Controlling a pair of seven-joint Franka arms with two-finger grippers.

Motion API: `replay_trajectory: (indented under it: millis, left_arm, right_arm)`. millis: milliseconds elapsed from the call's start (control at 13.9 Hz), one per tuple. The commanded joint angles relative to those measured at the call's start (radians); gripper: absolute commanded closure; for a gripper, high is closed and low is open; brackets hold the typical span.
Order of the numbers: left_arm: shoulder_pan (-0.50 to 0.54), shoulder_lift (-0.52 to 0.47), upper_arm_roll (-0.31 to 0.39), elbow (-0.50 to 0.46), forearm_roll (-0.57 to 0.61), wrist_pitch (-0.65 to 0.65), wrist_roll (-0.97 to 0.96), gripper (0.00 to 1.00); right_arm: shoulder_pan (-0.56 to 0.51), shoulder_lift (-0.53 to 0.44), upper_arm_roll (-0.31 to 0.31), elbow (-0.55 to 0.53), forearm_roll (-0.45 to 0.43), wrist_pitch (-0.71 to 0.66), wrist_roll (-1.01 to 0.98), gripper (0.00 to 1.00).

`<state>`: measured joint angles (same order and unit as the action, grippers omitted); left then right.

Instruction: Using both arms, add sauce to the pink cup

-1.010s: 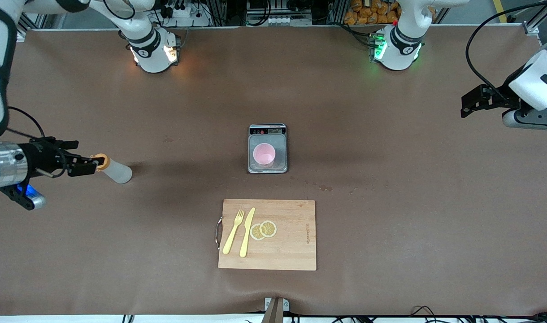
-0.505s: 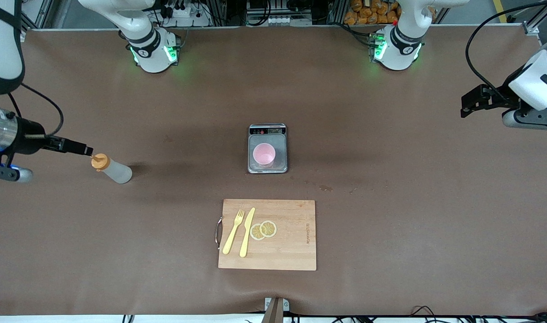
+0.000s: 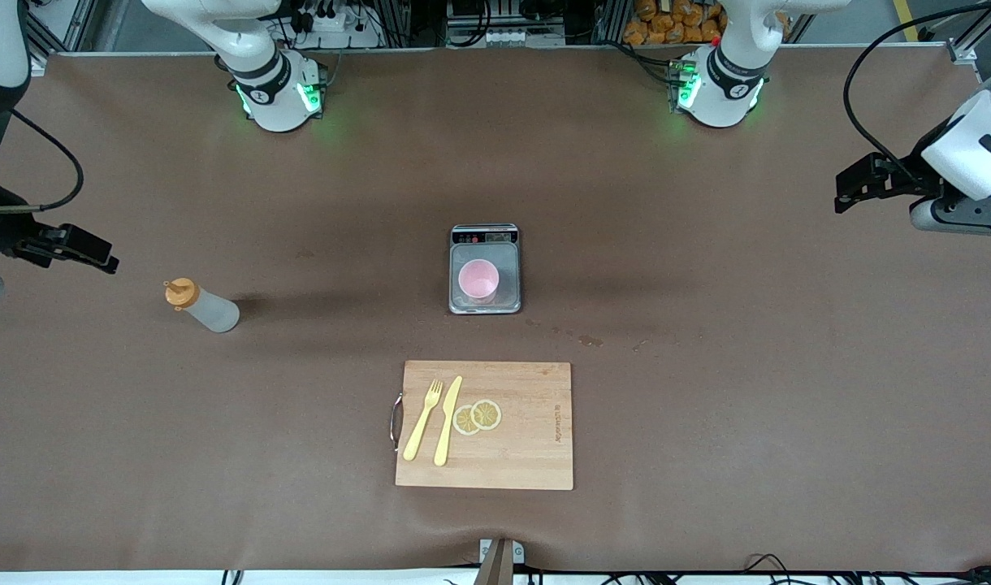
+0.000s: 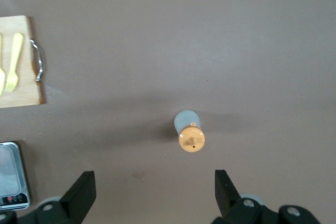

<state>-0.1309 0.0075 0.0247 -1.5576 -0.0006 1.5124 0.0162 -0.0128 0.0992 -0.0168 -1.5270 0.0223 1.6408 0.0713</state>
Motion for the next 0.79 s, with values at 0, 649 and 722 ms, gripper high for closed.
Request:
replay_trajectory:
  millis: [0,649,722]
  left_arm:
    - [0.002,-0.001,0.000,0.004,-0.009,0.008,-0.001,0.00]
    - [0.002,0.000,0.001,0.004,-0.004,0.029,-0.001,0.00]
    - [0.002,0.000,0.001,0.004,-0.004,0.029,-0.001,0.00]
  right_arm:
    - [-0.038,-0.022,0.063,0.025,-0.024,-0.021,0.041,0.00]
    - [-0.070,-0.038,0.100,0.019,-0.024,-0.019,0.045,0.00]
    - [-0.065,-0.039,0.100,0.018,-0.025,-0.019,0.045,0.00]
